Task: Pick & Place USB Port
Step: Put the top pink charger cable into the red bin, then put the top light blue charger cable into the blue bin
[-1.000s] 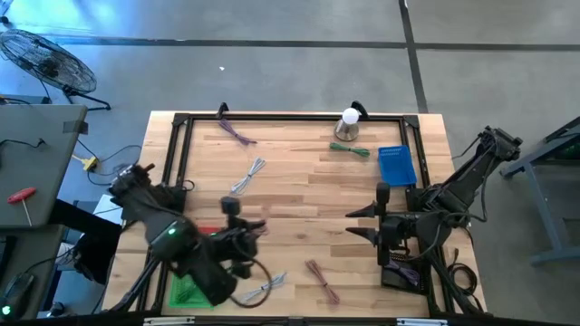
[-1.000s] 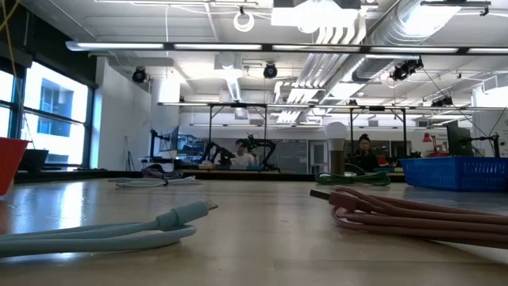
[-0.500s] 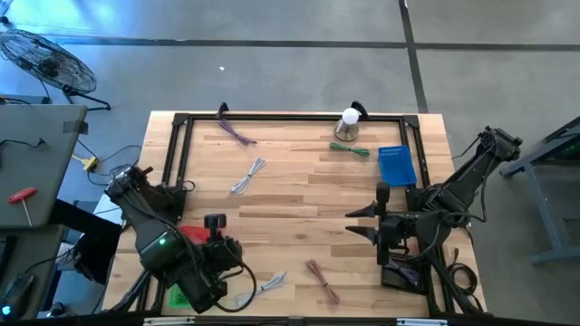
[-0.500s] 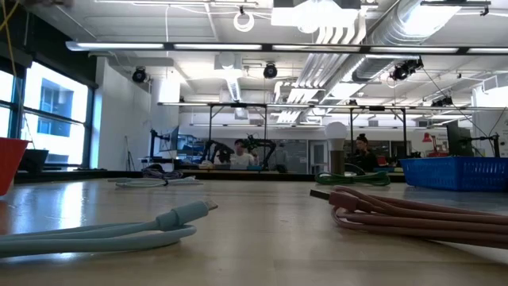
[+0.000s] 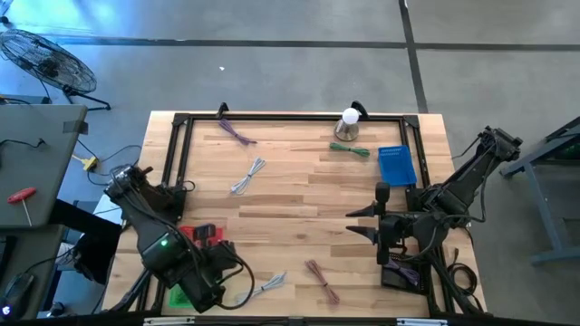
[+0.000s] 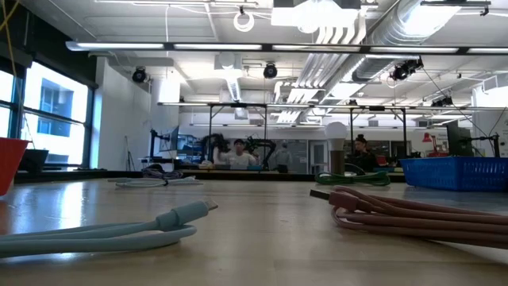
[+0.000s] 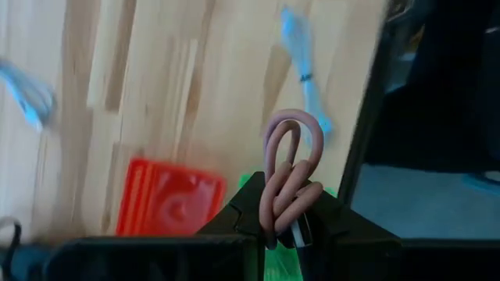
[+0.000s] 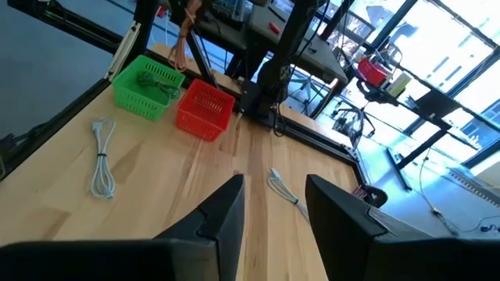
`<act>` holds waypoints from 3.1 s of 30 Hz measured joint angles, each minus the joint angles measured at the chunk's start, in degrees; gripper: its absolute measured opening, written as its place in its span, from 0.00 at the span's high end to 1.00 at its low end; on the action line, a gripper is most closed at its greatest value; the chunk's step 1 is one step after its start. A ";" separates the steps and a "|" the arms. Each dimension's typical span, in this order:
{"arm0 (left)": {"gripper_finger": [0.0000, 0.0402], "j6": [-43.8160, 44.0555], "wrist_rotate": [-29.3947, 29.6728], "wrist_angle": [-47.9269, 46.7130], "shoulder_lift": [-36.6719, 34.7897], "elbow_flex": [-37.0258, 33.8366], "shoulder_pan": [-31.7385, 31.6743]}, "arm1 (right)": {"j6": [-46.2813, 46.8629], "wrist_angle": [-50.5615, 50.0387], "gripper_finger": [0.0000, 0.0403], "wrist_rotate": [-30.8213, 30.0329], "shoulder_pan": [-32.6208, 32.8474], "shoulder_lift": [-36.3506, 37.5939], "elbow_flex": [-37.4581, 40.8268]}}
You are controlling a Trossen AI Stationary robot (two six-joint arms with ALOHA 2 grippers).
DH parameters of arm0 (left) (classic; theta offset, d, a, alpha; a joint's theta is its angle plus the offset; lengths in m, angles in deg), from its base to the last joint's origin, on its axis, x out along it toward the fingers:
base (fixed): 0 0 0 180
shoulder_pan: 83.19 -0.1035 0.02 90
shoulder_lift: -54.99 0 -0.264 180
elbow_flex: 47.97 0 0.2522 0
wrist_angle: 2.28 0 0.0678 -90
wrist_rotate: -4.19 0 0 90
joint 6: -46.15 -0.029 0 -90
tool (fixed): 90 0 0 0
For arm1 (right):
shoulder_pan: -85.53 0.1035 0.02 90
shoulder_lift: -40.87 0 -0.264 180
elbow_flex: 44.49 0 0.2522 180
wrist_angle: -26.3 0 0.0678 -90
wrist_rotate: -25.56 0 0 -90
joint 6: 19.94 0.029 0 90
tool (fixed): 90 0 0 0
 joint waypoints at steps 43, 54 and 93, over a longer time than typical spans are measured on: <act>0.92 13.05 -5.00 11.31 -20.60 -46.01 -1.54 | 3.85 -2.50 0.68 6.26 -3.74 -0.02 0.04; 0.88 10.78 -6.13 20.41 -20.60 -53.86 -1.54 | 3.68 -2.63 0.68 6.22 -3.74 -0.02 0.04; 0.52 -9.92 46.24 10.72 -20.63 -38.60 -21.40 | 3.91 -3.61 0.68 5.66 -3.74 -0.02 0.04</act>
